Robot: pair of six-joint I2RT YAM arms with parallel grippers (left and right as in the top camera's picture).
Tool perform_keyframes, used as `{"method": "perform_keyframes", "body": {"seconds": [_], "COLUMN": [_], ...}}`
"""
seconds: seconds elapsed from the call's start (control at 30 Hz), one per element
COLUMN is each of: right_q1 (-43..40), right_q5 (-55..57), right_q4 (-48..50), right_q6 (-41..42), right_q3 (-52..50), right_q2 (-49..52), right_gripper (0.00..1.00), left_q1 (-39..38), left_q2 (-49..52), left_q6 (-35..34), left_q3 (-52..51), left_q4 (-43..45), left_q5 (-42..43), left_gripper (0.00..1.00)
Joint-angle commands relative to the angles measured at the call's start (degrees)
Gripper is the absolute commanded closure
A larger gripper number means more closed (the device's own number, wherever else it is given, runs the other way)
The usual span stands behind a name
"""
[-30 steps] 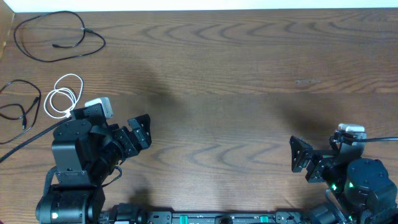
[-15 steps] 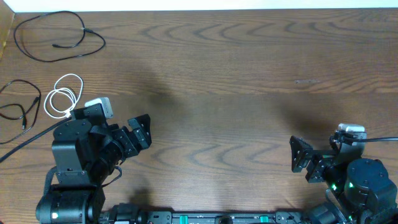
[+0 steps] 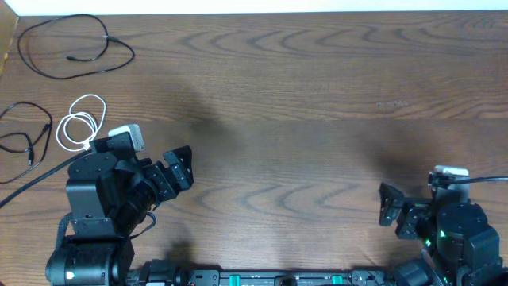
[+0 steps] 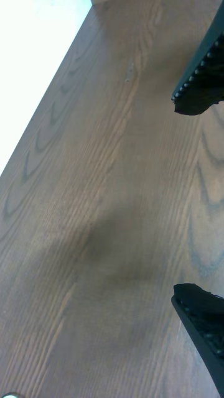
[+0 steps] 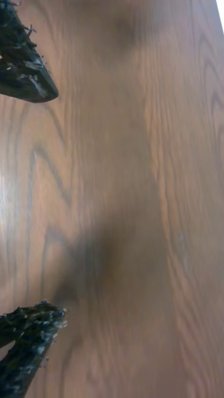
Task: Untangle cables
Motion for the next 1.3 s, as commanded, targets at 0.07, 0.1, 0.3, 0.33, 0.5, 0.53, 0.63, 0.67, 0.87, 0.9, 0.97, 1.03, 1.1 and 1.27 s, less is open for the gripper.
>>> {"method": "perform_keyframes", "body": {"seconds": [0.07, 0.1, 0.3, 0.33, 0.5, 0.53, 0.63, 0.67, 0.87, 0.9, 0.97, 1.03, 1.1, 1.27], "right_q1": [-7.8, -9.3, -16.6, -17.0, -19.2, -19.5, -20.4, -20.7, -20.9, -20.9, -21.1, -21.6, -22.4, -23.8], "right_q5": [3.2, 3.2, 1.0, 1.0, 2.8, 3.8, 4.2, 4.0, 2.5, 1.1, -3.1, -7.7, -12.5, -14.2], "right_q4": [2.2, 3.6, 7.7, 7.4, 2.6, 2.6, 5.5, 8.2, 23.6, 26.7, 32.5, 36.4, 40.3, 46.2], "right_q6": [-1.8, -2.1, -2.3, -2.3, -2.3, -2.3, -2.3, -2.3, -4.9, -7.7, -14.9, -21.7, -27.6, -28.2], "right_q3": [-2.3, -3.3, -11.8, -12.9, -19.0, -19.8, -22.1, -23.1, -28.4, -29.6, -32.1, -34.1, -36.3, -39.8], "right_q2": [-1.0, -1.3, -5.8, -6.6, -12.0, -12.8, -15.3, -16.4, -19.6, -20.1, -21.2, -22.2, -23.3, -25.0], "right_gripper": [0.01, 0.01, 0.01, 0.01, 0.01, 0.01, 0.01, 0.01, 0.01, 0.01, 0.01, 0.01, 0.01, 0.01], "left_q1": [-0.1, -0.1, -0.1, -0.1, -0.1, -0.1, -0.1, -0.1, -0.1, -0.1, -0.1, -0.1, -0.1, -0.1], "left_q2": [0.0, 0.0, 0.0, 0.0, 0.0, 0.0, 0.0, 0.0, 0.0, 0.0, 0.0, 0.0, 0.0, 0.0], "left_q6": [0.8, 0.8, 0.7, 0.8, 0.7, 0.8, 0.8, 0.8, 0.7, 0.7, 0.8, 0.8, 0.7, 0.8], "left_q3": [0.0, 0.0, 0.0, 0.0, 0.0, 0.0, 0.0, 0.0, 0.0, 0.0, 0.0, 0.0, 0.0, 0.0], "left_q4": [-0.1, -0.1, -0.1, -0.1, -0.1, -0.1, -0.1, -0.1, -0.1, -0.1, -0.1, -0.1, -0.1, -0.1], "left_q5": [-0.4, -0.4, -0.4, -0.4, -0.4, -0.4, -0.4, -0.4, -0.4, -0.4, -0.4, -0.4, -0.4, -0.4], "left_gripper": [0.08, 0.08, 0.08, 0.08, 0.08, 0.08, 0.08, 0.08, 0.08, 0.08, 0.08, 0.08, 0.08, 0.08]}}
